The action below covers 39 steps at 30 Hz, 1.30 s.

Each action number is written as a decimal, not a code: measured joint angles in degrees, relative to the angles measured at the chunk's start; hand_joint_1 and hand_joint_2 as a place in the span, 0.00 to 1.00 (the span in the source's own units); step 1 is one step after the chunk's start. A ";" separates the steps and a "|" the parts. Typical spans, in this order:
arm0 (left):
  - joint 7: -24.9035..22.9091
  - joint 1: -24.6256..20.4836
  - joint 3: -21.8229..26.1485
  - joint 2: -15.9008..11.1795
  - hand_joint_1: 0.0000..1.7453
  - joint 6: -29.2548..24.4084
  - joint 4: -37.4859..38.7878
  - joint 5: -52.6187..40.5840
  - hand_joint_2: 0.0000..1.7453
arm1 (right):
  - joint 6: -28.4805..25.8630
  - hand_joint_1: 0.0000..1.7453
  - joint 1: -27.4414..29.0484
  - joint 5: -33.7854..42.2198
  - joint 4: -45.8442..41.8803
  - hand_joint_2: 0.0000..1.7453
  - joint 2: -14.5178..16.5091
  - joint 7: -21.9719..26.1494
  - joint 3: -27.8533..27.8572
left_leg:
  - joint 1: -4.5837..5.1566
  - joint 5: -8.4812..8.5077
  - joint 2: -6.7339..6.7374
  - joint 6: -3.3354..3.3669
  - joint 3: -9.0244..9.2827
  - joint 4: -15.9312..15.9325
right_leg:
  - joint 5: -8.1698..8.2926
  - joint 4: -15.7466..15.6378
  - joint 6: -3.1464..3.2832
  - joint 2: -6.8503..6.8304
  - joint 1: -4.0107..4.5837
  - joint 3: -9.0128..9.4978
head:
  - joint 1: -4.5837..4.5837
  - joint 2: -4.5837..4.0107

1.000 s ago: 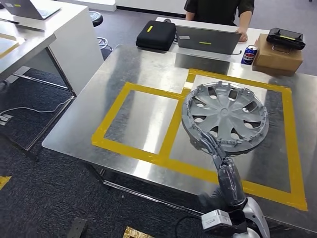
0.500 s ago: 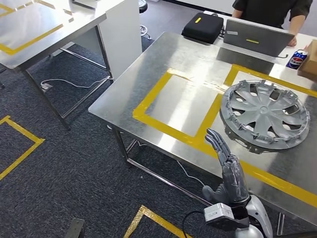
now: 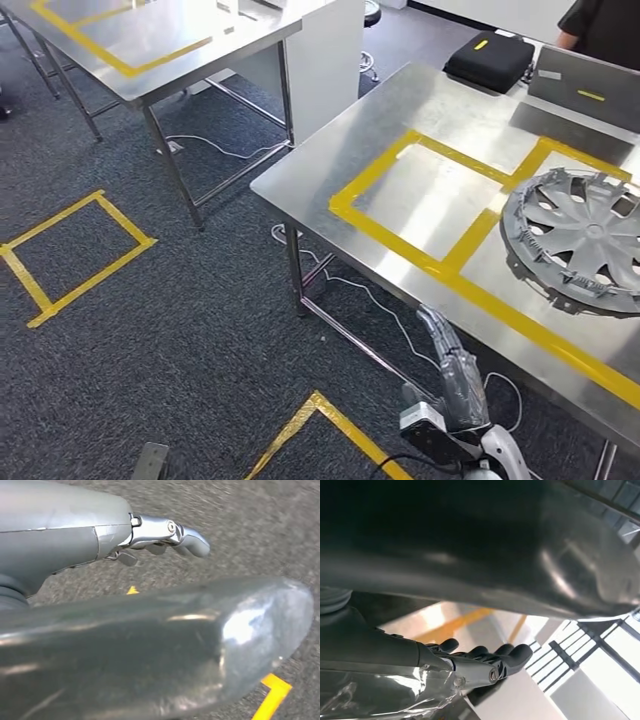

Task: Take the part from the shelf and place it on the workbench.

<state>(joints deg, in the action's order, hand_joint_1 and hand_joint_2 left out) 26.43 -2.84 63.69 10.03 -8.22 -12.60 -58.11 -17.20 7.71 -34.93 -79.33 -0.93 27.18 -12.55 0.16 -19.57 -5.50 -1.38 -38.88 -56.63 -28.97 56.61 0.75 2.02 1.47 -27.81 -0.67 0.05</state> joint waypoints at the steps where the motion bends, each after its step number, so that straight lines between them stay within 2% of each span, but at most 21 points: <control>1: 0.00 0.03 0.15 0.01 0.00 -0.11 -0.01 0.00 0.00 | -0.33 0.00 -0.20 -0.06 2.17 0.00 0.43 0.17 0.13 | 0.03 -2.22 1.29 -0.15 -0.71 -1.67 | 0.84 -0.24 0.32 -0.72 -0.12 -0.60 | -0.14 -0.01; 4: -0.01 -0.30 0.62 0.08 0.00 -0.44 -0.01 0.07 0.00 | -0.96 0.00 -0.91 -0.43 8.56 0.00 1.42 0.28 0.77 | -0.24 -10.55 4.30 -1.00 -3.29 -11.85 | 3.04 -0.41 0.65 -3.18 -0.19 -2.95 | -0.42 -0.01; 5: -0.07 -0.37 0.77 0.11 0.00 -0.53 -0.01 0.09 0.00 | -1.12 0.00 -1.31 -0.60 10.63 0.00 1.70 0.32 0.97 | -0.44 -11.07 4.55 -1.38 -3.55 -14.78 | 3.79 -0.38 0.57 -4.08 -0.22 -3.93 | -0.43 -0.01; 7: -0.24 -0.36 1.08 0.15 0.00 -0.69 -0.02 0.13 0.00 | -1.34 0.00 -2.45 -0.80 14.79 0.00 2.24 0.42 1.27 | -0.95 -8.60 5.05 -2.12 -1.70 -16.06 | 5.32 -0.28 0.25 -5.75 -0.31 -6.13 | -0.44 -0.01; 9: -0.34 -0.50 1.30 0.20 0.00 -0.80 -0.06 0.15 0.00 | -1.42 0.00 -3.31 -0.85 17.92 0.00 2.60 0.47 1.55 | -1.36 -6.85 7.23 -2.80 4.17 -10.40 | 6.59 0.07 -0.30 -7.12 -0.37 -7.99 | -0.49 0.00; 10: -0.36 -0.70 1.35 0.19 0.00 -0.82 -0.13 0.15 0.00 | -1.49 0.00 -3.56 -0.85 18.93 0.00 2.70 0.54 1.73 | -1.39 -7.53 8.59 -2.84 7.84 -5.90 | 7.03 0.52 -0.65 -7.83 -0.36 -8.74 | -0.44 0.00; 12: -0.36 -1.05 1.46 0.22 0.00 -0.84 -0.26 0.14 0.00 | -1.65 0.00 -4.09 -0.84 20.54 0.00 2.88 0.64 2.07 | -1.08 -9.37 9.94 -2.00 12.22 0.38 | 7.99 1.38 -1.40 -9.35 -0.47 -9.74 | -0.31 0.01; 13: -0.38 -0.99 1.55 0.16 0.00 -0.84 -0.31 0.13 0.00 | -1.73 0.00 -4.37 -0.84 21.26 0.00 3.03 0.70 2.18 | -0.82 -9.69 9.44 -1.28 12.37 1.53 | 8.47 1.63 -1.76 -10.17 -0.68 -9.99 | -0.19 0.01; 15: -0.43 -0.45 1.77 0.10 0.00 -0.83 -0.32 0.11 0.00 | -1.72 0.00 -4.88 -0.65 22.85 0.00 3.38 0.66 2.33 | -0.59 -8.86 8.35 -0.05 11.30 1.38 | 7.82 2.22 -2.59 -9.11 -1.32 -10.34 | -0.19 0.00; 17: -0.48 -0.40 2.02 -0.03 0.00 -0.78 -0.37 0.05 0.00 | -1.68 0.00 -5.55 0.09 25.51 0.00 3.58 0.62 2.83 | -0.60 -7.43 7.07 0.91 9.97 1.38 | 3.07 6.39 -3.25 -5.23 -1.69 -11.52 | -0.16 -0.01; 19: -0.49 -0.79 2.17 -0.14 0.00 -0.58 -0.43 -0.13 0.00 | -1.77 0.00 -7.19 1.65 30.58 0.00 3.66 0.76 4.20 | -0.39 -5.73 5.39 1.37 8.04 1.36 | -2.44 13.67 -3.25 -2.65 -1.60 -13.08 | -0.13 -0.01; 21: -0.44 -0.81 2.24 -0.17 0.00 -0.26 -0.45 -0.50 0.00 | -1.62 0.00 -9.50 3.84 37.61 0.00 3.66 1.31 6.76 | -0.11 -3.94 3.73 1.47 5.82 1.33 | -3.21 17.85 -2.69 -2.02 -1.30 -12.85 | -0.15 -0.01; 22: -0.42 -0.73 2.32 -0.19 0.00 -0.16 -0.45 -0.67 0.00 | -1.42 0.00 -10.49 4.83 41.15 0.00 3.66 1.59 8.29 | -0.03 -3.03 2.89 1.45 4.67 1.32 | -1.88 17.29 -2.27 -1.79 -1.09 -11.44 | -0.15 -0.01; 24: -0.39 -0.61 2.52 -0.20 0.00 -0.06 -0.45 -0.91 0.00 | -0.93 0.00 -11.91 6.35 46.93 0.00 3.56 0.86 11.18 | -0.02 -1.36 1.19 1.24 2.49 1.27 | 0.33 10.94 -1.28 -0.14 -0.70 -5.93 | -0.16 0.00; 27: -0.41 -0.54 2.73 -0.21 0.00 0.00 -0.45 -1.03 0.00 | 1.17 0.00 -12.71 9.02 53.49 0.00 3.21 -3.86 14.97 | 0.00 0.47 -0.78 0.55 1.03 1.29 | -1.51 0.58 -0.63 2.24 -0.55 0.93 | -0.16 -0.01; 30: -0.62 -0.09 2.98 -0.38 0.00 0.30 -0.45 -1.08 0.00 | 4.26 0.00 -11.73 11.67 59.06 0.00 3.14 -11.19 19.07 | -0.14 1.01 -1.54 -0.40 0.64 1.31 | -0.75 -0.53 -0.09 0.34 -0.47 0.99 | 0.20 -0.03; 32: -0.99 0.15 3.10 -0.45 0.00 0.52 -0.45 -1.38 0.00 | 5.03 0.00 -10.56 11.86 61.57 0.00 3.19 -17.39 21.00 | -0.06 -2.76 1.13 -0.79 -0.76 -2.04 | 0.36 -0.95 0.46 -1.16 -0.65 0.56 | -0.09 -0.03; 34: -1.36 0.04 3.13 -0.43 0.00 0.75 -0.45 -1.80 0.00 | 5.60 0.00 -9.58 11.61 63.42 0.00 3.37 -23.63 22.13 | -0.13 -8.31 3.91 -1.33 -3.16 -9.49 | 1.14 -0.98 0.66 -2.74 -0.58 -0.14 | -0.34 -0.03; 36: -1.54 -0.06 3.14 -0.42 0.00 0.90 -0.45 -1.99 0.00 | 5.99 0.00 -8.94 11.45 64.80 0.00 3.86 -27.45 22.86 | -0.46 -10.19 4.76 -1.91 -4.15 -14.97 | 1.73 -0.92 0.51 -4.47 -0.60 -0.98 | -0.34 -0.03; 37: -1.57 -0.05 3.15 -0.45 0.00 0.93 -0.45 -2.02 0.00 | 6.06 0.00 -8.80 11.40 65.31 0.00 4.18 -28.48 23.15 | -0.62 -9.53 5.01 -2.13 -3.10 -14.68 | 1.94 -0.88 0.37 -5.26 -0.66 -1.35 | -0.34 -0.03; 39: -1.60 -0.08 3.22 -0.50 0.00 0.95 -0.45 -2.02 0.00 | 6.15 0.00 -8.74 11.34 66.02 0.00 4.73 -29.42 23.61 | -0.81 -7.28 7.01 -2.55 2.24 -8.17 | 2.14 -0.69 -0.04 -6.71 -0.75 -1.73 | -0.37 -0.03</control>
<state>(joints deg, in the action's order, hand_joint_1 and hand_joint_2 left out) 24.83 -2.92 66.90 9.53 -7.28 -13.05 -60.13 -11.05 -1.03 -23.58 -13.31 3.80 -2.24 11.06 -0.64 -26.85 1.50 -3.93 -36.64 -64.80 -26.83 55.92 0.71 -4.69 0.72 -29.55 -1.04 0.02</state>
